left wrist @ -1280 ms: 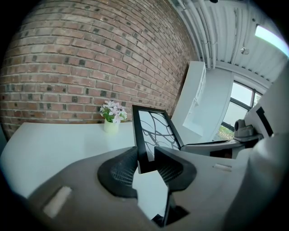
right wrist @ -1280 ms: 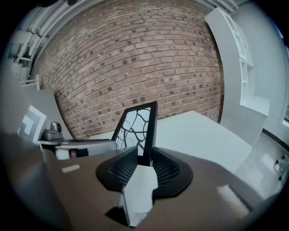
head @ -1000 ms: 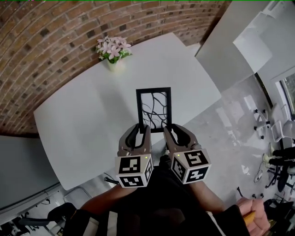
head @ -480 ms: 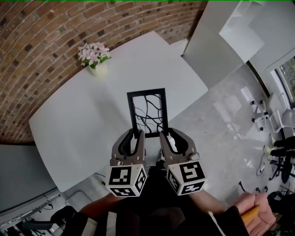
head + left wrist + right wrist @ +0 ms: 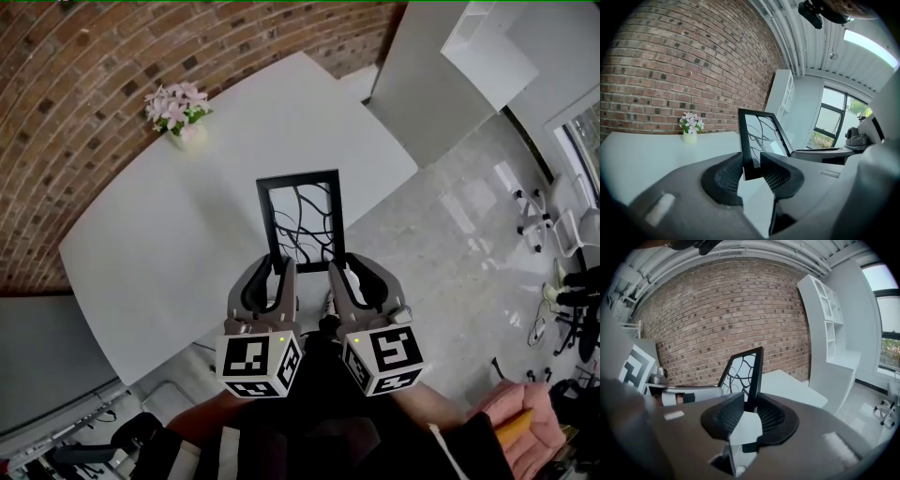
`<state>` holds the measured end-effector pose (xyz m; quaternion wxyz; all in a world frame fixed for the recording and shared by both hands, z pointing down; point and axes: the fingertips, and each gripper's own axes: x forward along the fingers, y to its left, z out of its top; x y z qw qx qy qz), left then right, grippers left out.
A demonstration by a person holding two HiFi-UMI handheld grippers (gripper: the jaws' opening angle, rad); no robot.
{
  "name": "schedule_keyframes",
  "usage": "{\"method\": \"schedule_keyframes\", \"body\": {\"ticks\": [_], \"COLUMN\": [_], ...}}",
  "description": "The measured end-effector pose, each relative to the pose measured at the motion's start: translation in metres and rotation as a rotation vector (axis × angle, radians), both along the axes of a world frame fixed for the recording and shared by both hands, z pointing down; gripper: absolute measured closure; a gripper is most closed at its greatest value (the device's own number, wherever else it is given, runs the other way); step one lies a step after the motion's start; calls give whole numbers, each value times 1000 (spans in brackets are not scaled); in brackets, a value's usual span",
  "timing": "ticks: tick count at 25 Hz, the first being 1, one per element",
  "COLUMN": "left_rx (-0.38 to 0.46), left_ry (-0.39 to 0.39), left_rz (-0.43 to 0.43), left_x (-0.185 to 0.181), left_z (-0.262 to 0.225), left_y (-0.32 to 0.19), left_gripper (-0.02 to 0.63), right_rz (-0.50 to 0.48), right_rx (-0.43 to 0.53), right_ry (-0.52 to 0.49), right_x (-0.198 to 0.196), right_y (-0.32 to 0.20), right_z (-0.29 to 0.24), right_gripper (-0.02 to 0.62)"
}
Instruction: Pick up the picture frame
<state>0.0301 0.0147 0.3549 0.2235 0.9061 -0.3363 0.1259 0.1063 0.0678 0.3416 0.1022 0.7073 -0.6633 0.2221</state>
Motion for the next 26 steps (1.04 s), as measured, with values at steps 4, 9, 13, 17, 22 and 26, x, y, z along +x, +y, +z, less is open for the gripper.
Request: {"method": "schedule_keyframes", "body": {"ticks": [4,9,13,17,22,26], "left_rx": [-7,-18,-13,-9,-7,-2], "left_ry": [-9,-9,-11,-14,-17,-14], "left_rz": [2,6,10,13,9,9], "left_x": [14,25,30,34,36,40], "left_z": [-2,2,-1,0,0,-4], "left_y": [6,15,17,18,17,18], "left_gripper": [502,503,506,509,509,509], "right_rz": [-1,5,13,18,12,10], "right_rx": [-3,-12,-6,-9,1,5], "right_ry": [7,6,-1,-15,-16,-15], "right_x": [13,24,29,34,37,41], "right_y": [8,18,20,21,21,21], "right_z": [-2,1,0,3,2,-1], "right_gripper": [515,520,520,520,522,523]}}
